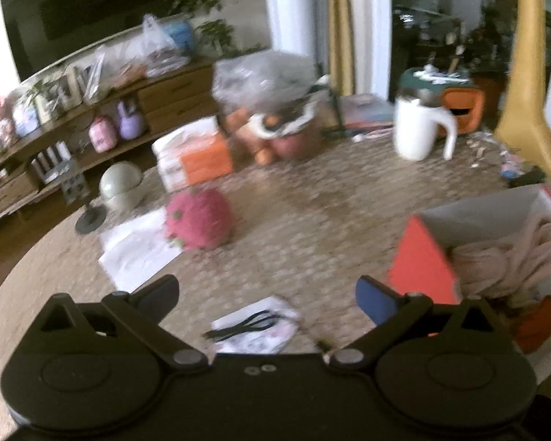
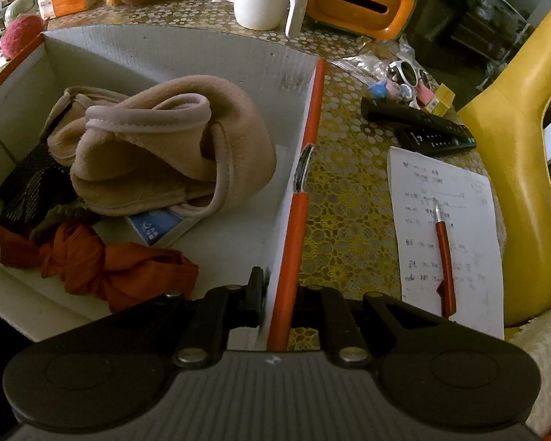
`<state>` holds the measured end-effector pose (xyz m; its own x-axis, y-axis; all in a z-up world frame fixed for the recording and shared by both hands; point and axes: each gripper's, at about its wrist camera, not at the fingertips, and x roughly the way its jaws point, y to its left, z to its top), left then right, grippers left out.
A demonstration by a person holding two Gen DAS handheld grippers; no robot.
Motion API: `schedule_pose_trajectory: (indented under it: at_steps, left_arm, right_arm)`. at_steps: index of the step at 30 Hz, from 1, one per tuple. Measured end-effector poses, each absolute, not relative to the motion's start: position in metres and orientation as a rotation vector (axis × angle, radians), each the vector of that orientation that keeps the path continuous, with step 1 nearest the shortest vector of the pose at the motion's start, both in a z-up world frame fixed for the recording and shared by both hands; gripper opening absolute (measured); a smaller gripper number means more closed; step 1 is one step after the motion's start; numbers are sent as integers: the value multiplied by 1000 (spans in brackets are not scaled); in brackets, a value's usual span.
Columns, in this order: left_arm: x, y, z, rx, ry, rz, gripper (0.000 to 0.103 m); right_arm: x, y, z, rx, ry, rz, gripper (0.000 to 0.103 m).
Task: Organize objects
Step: 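Move the left gripper back to the black cable on the printed cloth, then close the left gripper on the black cable and lift it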
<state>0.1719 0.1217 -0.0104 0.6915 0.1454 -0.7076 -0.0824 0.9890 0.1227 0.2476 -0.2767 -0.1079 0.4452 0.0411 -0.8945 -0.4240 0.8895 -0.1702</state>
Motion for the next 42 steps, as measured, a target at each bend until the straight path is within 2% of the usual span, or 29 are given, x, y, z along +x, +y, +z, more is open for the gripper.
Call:
schedule_pose_trajectory:
  at_steps: [16,38,42]
  left_arm:
    - [178,170,-91,24,896,192,102]
    - [219,169,-132,20,947,201,102]
    - [222,169,-135,5,947,205,98]
  right_arm:
    - [248,-274,-108,-401,1099,283,12]
    - [249,-273,-109,-407,1114,289,12]
    - [249,-273,-109,-408,1114,289,12]
